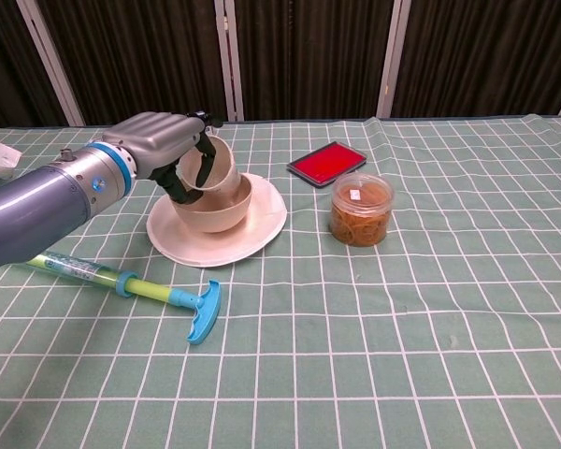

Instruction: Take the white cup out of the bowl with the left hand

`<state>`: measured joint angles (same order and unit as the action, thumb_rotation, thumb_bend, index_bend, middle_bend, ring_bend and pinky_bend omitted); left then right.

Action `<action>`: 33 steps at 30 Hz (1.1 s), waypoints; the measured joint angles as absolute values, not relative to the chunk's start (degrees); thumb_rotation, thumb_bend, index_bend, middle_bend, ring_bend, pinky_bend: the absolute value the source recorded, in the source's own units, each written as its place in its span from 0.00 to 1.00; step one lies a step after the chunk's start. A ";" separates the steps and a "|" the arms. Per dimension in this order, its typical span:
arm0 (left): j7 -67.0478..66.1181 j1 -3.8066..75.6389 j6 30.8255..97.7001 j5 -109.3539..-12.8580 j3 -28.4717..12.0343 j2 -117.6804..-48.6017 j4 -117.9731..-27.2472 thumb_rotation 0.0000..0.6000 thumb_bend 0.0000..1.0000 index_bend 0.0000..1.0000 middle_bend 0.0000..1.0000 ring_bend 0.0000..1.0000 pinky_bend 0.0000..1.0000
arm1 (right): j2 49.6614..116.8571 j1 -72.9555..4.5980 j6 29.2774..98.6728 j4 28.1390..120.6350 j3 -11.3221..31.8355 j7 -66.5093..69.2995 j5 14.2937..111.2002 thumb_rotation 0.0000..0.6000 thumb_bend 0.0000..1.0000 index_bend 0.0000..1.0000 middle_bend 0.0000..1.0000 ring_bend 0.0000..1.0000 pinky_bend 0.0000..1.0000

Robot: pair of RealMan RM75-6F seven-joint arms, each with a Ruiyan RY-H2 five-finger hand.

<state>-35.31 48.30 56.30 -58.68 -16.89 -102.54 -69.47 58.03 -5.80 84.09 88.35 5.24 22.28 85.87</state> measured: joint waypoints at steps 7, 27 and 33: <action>-34.49 47.11 57.75 -59.32 -15.74 -100.46 -71.42 1.00 0.42 0.66 0.00 0.00 0.00 | 57.94 -5.52 84.72 88.52 5.22 22.19 86.21 1.00 0.09 0.03 0.00 0.00 0.00; -33.95 40.63 55.33 -50.94 -10.10 -73.84 -95.25 1.00 0.43 0.65 0.00 0.00 0.00 | 58.21 -5.13 85.75 90.08 4.87 19.04 87.31 1.00 0.09 0.03 0.00 0.00 0.00; -36.59 43.56 49.71 -38.70 -8.69 -72.82 -92.27 1.00 0.43 0.65 0.00 0.00 0.00 | 58.38 -5.29 85.39 89.83 5.04 18.96 86.83 1.00 0.09 0.03 0.00 0.00 0.00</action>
